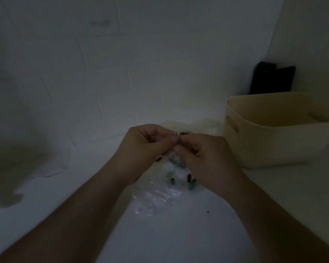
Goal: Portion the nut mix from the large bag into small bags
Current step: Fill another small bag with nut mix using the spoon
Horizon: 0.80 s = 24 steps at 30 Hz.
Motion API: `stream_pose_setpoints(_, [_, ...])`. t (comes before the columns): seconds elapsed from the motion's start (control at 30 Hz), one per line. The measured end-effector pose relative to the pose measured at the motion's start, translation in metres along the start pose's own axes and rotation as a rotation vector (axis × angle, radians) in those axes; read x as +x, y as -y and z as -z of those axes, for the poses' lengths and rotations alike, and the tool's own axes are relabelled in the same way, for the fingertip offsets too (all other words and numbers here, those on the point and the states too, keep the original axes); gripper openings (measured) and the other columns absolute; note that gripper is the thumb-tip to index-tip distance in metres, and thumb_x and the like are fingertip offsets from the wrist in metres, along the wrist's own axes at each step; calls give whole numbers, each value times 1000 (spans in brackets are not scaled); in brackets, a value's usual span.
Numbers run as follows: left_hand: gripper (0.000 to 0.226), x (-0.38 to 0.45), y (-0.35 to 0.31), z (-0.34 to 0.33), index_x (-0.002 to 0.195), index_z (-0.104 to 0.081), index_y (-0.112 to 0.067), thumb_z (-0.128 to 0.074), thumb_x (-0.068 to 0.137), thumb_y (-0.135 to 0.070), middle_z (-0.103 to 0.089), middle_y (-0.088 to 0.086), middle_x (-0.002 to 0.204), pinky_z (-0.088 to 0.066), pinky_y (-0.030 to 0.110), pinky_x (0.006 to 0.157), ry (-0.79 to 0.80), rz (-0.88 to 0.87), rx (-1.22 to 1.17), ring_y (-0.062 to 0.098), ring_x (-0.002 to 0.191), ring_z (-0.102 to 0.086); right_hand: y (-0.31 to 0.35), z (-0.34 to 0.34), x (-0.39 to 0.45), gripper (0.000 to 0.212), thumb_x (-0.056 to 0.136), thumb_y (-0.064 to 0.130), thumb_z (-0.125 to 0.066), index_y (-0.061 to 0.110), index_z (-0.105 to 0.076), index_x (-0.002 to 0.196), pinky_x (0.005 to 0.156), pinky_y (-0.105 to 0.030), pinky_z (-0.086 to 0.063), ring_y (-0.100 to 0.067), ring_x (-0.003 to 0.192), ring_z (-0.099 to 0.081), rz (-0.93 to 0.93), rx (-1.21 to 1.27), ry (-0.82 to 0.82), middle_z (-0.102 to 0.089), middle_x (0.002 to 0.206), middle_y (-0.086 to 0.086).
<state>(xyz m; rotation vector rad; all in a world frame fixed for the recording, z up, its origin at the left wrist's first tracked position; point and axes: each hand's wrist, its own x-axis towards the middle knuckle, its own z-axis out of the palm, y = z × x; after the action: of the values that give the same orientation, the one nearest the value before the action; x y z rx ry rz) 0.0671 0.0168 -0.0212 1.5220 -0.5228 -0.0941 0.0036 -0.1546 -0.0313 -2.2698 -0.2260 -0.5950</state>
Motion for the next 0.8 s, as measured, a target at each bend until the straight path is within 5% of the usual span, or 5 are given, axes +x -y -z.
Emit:
stream_pose_setpoints(0.2, [20, -9, 3, 12, 90, -77, -24, -77, 89, -4, -66, -6, 67, -46, 26, 59, -97, -224, 362, 10, 61, -56, -3, 6, 2, 8, 93, 34, -70, 32, -77, 92, 66, -14, -53, 2, 72, -68, -163, -30, -142, -74, 79, 16])
stream_pose_setpoints(0.27, [26, -13, 4, 10, 109, -74, -30, -82, 86, -22, -67, -11, 86, -49, 27, 71, -24, -367, 546, 9, 77, -60, -1, 4, 0, 2, 89, 32, -74, 34, -75, 90, 72, -25, -61, 0, 73, -71, -217, 105, -149, -75, 79, 15])
stream_pose_setpoints(0.43, [102, -14, 10, 9, 153, -48, -25, -82, 67, -68, -49, -6, 147, -30, 24, 117, 69, -513, 873, 14, 140, -40, 11, 4, -2, 2, 90, 28, -75, 28, -77, 92, 77, -41, -65, -6, 78, -75, -281, 340, -89, -78, 84, 12])
stream_pose_setpoints(0.6, [61, -15, 11, 3, 132, -62, -25, -83, 81, -48, -63, -21, 117, -42, 13, 92, 120, -541, 788, -2, 107, -59, 17, 9, -1, 13, 92, 19, -73, 22, -74, 80, 59, -32, -60, -12, 60, -73, -312, 392, -52, -76, 69, 5])
stream_pose_setpoints(0.8, [41, -14, 13, 4, 113, -69, -29, -87, 78, -38, -69, -14, 103, -51, 23, 78, 108, -423, 603, 11, 94, -65, 15, 18, 1, 21, 93, 15, -70, 19, -73, 73, 61, -29, -56, -7, 56, -70, -320, 358, 41, -74, 64, 3])
